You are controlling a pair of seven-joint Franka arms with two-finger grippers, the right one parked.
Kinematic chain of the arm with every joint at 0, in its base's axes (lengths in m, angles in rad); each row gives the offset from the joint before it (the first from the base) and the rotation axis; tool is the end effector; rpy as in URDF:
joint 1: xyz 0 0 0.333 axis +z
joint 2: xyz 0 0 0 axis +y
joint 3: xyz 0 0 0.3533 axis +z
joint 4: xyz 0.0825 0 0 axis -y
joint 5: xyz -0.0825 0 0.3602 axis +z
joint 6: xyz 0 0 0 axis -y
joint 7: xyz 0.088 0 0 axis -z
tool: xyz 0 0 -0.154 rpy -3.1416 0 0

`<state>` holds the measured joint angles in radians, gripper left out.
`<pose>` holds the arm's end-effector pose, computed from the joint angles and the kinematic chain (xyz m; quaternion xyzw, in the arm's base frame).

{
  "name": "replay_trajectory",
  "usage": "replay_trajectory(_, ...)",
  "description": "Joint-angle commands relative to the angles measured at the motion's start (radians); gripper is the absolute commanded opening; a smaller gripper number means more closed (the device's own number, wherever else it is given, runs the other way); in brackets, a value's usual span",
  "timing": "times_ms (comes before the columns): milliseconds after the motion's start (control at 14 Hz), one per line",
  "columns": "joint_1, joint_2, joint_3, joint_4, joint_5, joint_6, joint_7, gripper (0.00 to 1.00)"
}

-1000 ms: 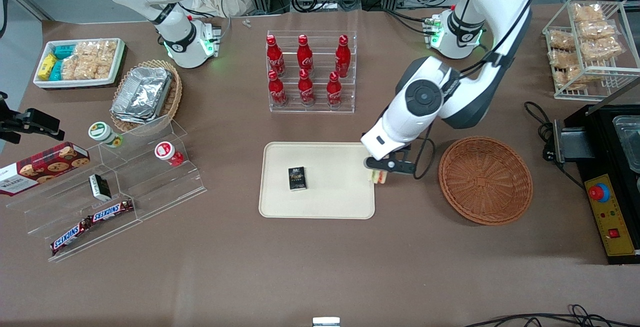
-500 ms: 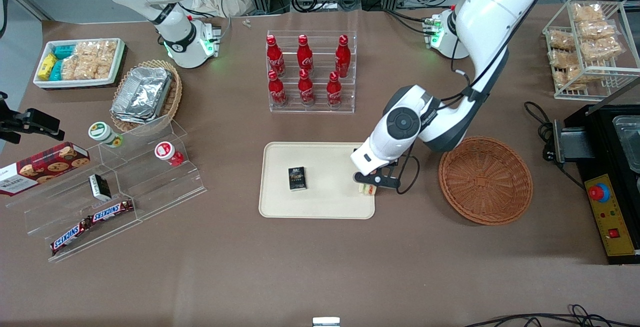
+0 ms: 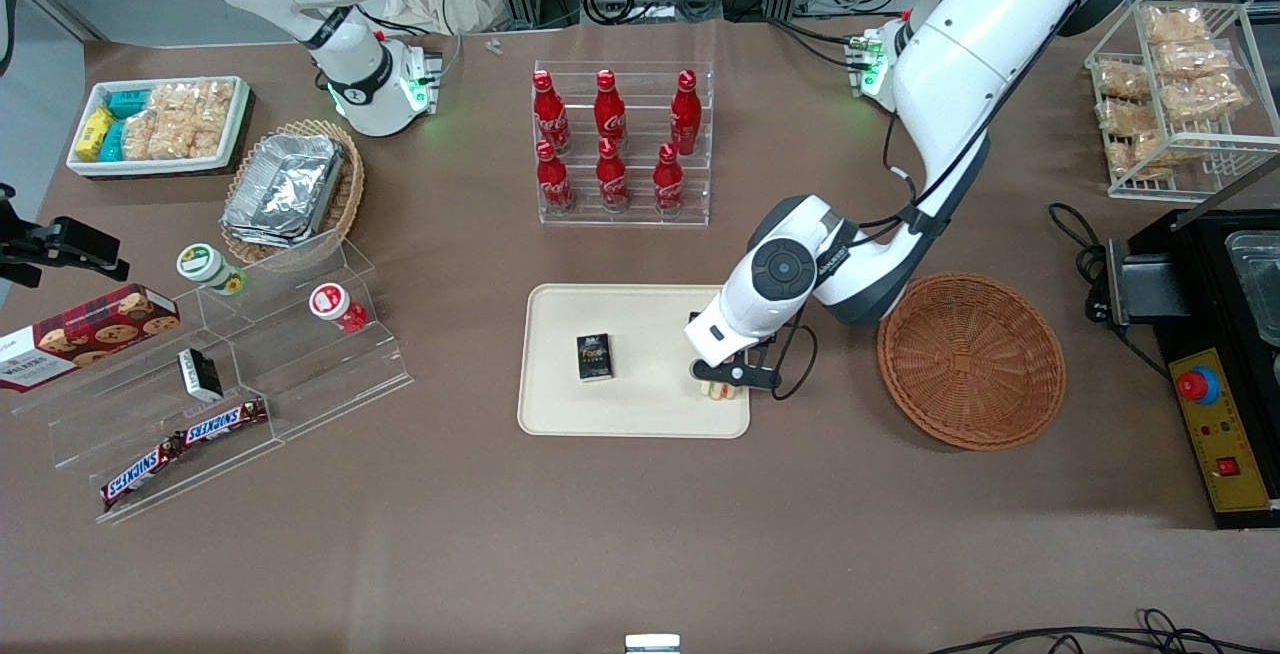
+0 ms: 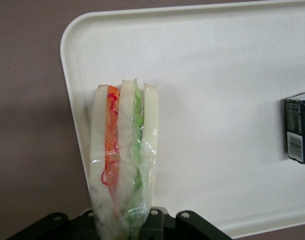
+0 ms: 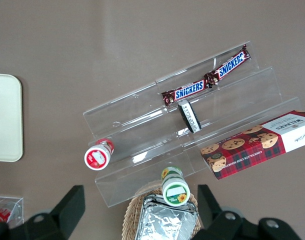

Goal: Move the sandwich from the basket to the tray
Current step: 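Lower the sandwich onto the tray and open the left gripper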

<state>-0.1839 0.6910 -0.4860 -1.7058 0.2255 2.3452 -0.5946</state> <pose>0.5624 -0.3862 0.2283 0.9953 -0.0649 -0.0253 0.0669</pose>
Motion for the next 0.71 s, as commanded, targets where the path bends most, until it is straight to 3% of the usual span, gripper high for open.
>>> replay_trajectory(0,-0.016,0.021,0.009,0.031,0.031,0.006,-0.043,0.14)
replay_trajectory(71,-0.016,0.030,0.010,0.034,0.050,0.006,-0.054,0.39)
replay_trajectory(214,-0.016,0.038,0.009,0.037,0.081,0.008,-0.057,0.54)
replay_trajectory(286,-0.016,0.036,0.009,0.037,0.081,0.009,-0.057,0.69)
replay_trajectory(357,-0.016,0.035,0.009,0.037,0.080,0.009,-0.062,0.94)
replay_trajectory(429,-0.012,0.035,0.009,0.037,0.081,0.009,-0.083,1.00)
replay_trajectory(643,-0.003,0.013,0.007,0.037,0.066,0.000,-0.099,1.00)
